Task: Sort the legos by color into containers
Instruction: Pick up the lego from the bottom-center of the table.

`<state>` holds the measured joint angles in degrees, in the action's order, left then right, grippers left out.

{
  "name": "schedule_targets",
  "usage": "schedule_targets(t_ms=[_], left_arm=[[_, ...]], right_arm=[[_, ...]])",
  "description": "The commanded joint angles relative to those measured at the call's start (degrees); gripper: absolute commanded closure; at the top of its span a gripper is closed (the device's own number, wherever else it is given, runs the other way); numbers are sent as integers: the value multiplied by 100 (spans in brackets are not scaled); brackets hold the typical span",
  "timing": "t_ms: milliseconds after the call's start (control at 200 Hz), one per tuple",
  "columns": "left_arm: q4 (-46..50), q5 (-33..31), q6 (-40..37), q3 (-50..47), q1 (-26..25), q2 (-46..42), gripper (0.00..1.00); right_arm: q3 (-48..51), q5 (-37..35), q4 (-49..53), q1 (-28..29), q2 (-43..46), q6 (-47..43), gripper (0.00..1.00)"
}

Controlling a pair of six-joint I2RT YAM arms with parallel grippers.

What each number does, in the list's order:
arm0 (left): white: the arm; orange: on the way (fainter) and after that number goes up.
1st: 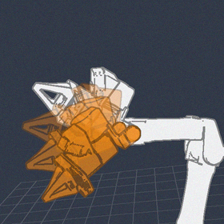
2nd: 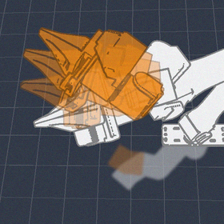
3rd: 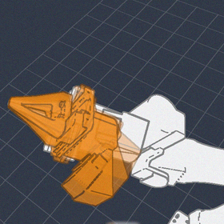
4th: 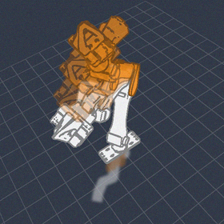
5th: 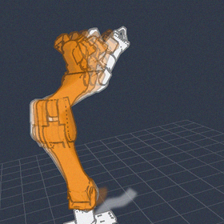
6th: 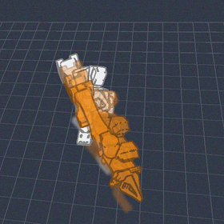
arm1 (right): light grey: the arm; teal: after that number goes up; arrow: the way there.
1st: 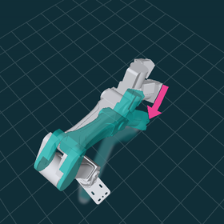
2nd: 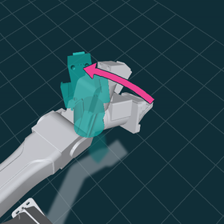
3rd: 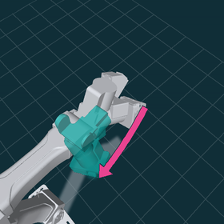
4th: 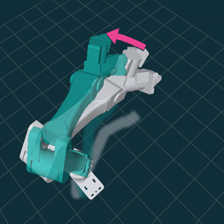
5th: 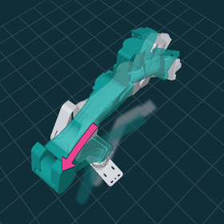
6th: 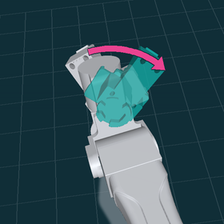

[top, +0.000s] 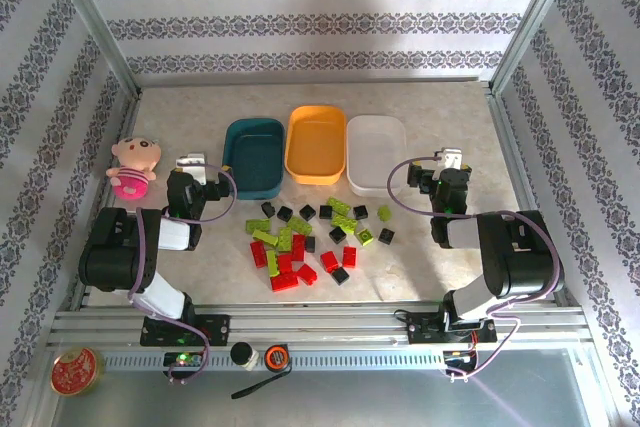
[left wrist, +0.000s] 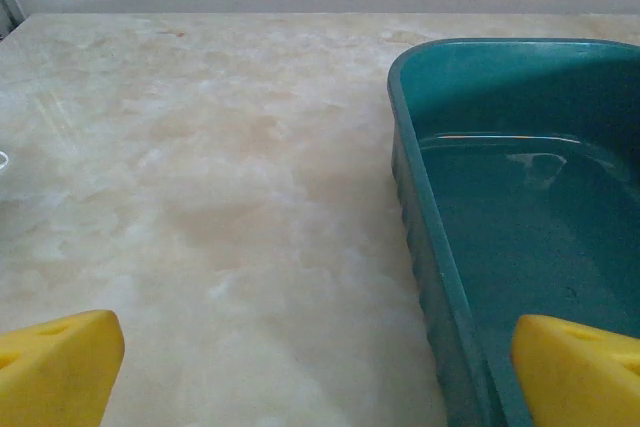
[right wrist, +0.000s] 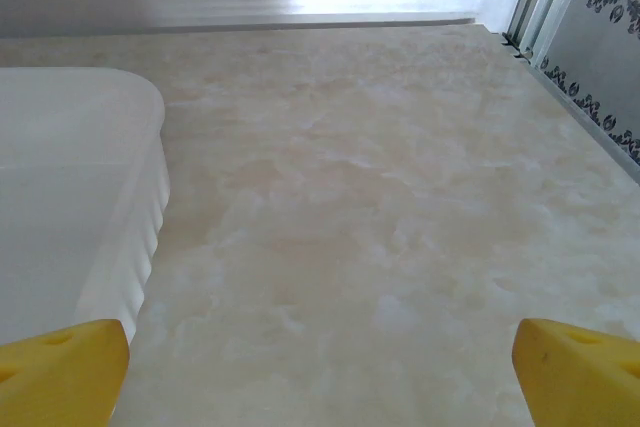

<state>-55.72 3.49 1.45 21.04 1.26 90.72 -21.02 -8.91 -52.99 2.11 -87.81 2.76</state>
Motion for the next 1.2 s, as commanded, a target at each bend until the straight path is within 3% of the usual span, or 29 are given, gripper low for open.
schedule_targets(t_ms=[0, 1199], left_arm=[[121, 311, -141, 110, 41, 60, 1], [139, 399, -167, 120, 41, 67, 1]], right_arm=[[1, 10, -176, 10, 53, -22, 2], [1, 11, -176, 9, 53, -29, 2]])
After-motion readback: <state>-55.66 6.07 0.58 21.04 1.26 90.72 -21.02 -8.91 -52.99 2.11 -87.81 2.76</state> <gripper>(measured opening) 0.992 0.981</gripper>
